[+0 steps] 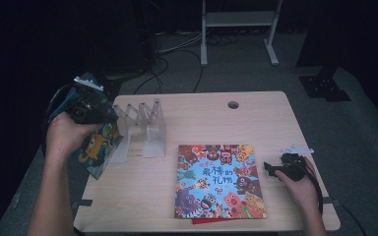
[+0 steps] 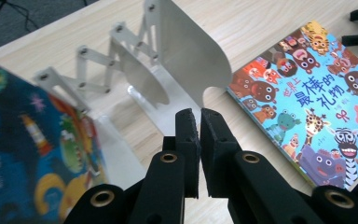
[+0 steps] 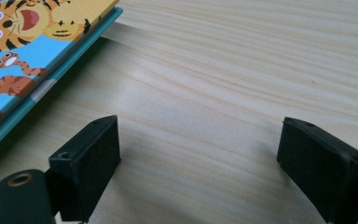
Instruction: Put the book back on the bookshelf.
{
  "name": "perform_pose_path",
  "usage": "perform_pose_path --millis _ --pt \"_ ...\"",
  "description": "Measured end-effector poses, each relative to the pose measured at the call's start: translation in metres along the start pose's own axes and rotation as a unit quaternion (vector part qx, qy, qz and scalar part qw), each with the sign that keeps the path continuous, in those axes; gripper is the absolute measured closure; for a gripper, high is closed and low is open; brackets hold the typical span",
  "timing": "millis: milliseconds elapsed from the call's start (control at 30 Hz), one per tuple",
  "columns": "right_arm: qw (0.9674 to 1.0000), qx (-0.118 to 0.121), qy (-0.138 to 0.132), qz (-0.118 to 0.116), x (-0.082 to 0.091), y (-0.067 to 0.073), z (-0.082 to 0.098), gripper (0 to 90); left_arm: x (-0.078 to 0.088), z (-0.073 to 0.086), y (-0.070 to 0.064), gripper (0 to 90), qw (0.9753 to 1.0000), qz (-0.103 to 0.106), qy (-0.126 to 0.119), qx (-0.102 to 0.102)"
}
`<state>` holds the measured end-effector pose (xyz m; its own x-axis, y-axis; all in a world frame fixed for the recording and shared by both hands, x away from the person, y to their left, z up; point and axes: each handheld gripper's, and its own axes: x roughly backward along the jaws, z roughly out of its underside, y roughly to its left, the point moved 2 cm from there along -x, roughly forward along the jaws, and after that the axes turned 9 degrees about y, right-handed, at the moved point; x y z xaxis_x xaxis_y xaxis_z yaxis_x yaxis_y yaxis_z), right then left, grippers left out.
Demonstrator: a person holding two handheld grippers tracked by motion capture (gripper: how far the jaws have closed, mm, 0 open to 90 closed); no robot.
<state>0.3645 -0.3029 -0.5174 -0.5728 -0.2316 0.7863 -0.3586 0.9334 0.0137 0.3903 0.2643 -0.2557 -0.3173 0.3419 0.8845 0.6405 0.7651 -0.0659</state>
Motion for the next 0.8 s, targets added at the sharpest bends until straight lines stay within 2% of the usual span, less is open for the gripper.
perform_pose_path --millis 467,800 --pt "1.0 -0.004 0.001 0.003 0.0 0.0 0.0 11.5 -0.056 0.004 -0.028 85.3 0.9987 0.028 0.026 -0.033" --pt "1.0 -0.004 0.0 0.003 0.0 0.0 0.0 12.5 -0.096 0.011 -0.045 79.8 0.9971 0.045 0.037 -0.049"
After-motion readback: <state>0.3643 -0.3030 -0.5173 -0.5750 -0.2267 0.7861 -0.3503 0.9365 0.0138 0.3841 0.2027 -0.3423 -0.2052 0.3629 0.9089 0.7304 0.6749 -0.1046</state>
